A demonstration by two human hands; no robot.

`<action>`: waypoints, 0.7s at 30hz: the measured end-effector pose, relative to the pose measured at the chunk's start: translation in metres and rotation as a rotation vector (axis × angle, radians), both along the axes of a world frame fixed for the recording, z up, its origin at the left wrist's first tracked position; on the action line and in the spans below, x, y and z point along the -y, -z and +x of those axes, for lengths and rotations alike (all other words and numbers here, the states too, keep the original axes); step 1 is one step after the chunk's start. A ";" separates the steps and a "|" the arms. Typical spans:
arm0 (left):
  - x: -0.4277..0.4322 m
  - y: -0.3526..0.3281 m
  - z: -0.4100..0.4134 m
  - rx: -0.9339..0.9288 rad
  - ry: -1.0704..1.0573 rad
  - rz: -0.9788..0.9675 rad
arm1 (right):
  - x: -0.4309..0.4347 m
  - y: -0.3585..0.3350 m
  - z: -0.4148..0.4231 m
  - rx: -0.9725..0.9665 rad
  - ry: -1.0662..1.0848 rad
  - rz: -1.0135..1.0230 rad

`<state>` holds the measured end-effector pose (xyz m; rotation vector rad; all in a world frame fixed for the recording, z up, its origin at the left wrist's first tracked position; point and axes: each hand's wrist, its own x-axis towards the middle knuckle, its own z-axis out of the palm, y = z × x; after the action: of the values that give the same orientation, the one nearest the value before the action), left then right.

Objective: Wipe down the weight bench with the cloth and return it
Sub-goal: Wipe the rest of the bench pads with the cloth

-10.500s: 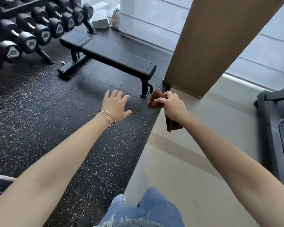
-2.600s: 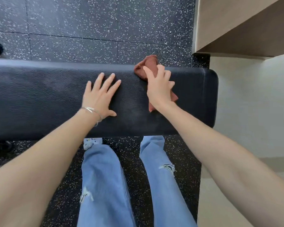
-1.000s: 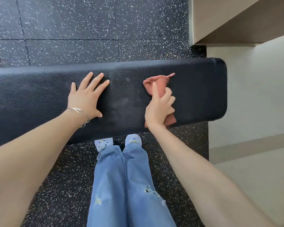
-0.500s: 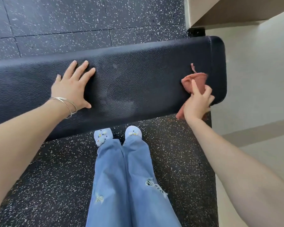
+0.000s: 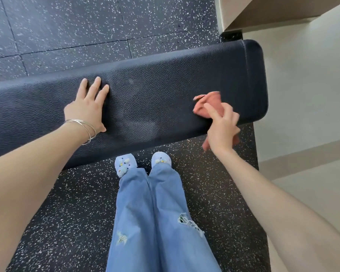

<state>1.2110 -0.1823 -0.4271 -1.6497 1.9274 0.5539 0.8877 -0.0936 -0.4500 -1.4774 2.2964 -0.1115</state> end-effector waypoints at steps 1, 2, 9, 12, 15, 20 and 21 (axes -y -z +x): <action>0.000 0.000 -0.001 0.006 -0.005 -0.002 | 0.004 0.001 -0.006 -0.003 0.152 0.004; -0.001 0.000 -0.001 0.007 -0.008 -0.004 | 0.006 0.000 0.000 -0.018 0.231 0.021; -0.001 0.000 -0.001 0.026 0.012 -0.015 | 0.007 -0.007 0.102 0.106 -0.094 0.021; -0.001 -0.002 -0.001 0.027 0.024 -0.007 | 0.012 -0.009 0.113 0.041 -0.386 0.100; -0.002 0.000 0.001 0.019 0.021 -0.012 | 0.014 -0.006 0.067 -0.010 -0.660 0.071; -0.002 0.003 0.003 0.007 0.021 -0.016 | 0.011 -0.004 -0.018 -0.036 -0.067 -0.114; -0.002 0.004 0.003 0.006 0.022 -0.019 | 0.011 0.000 -0.025 -0.043 0.085 -0.082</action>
<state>1.2140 -0.1806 -0.4309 -1.6380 1.9493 0.5231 0.8626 -0.1043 -0.4499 -1.4349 2.4161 -0.2018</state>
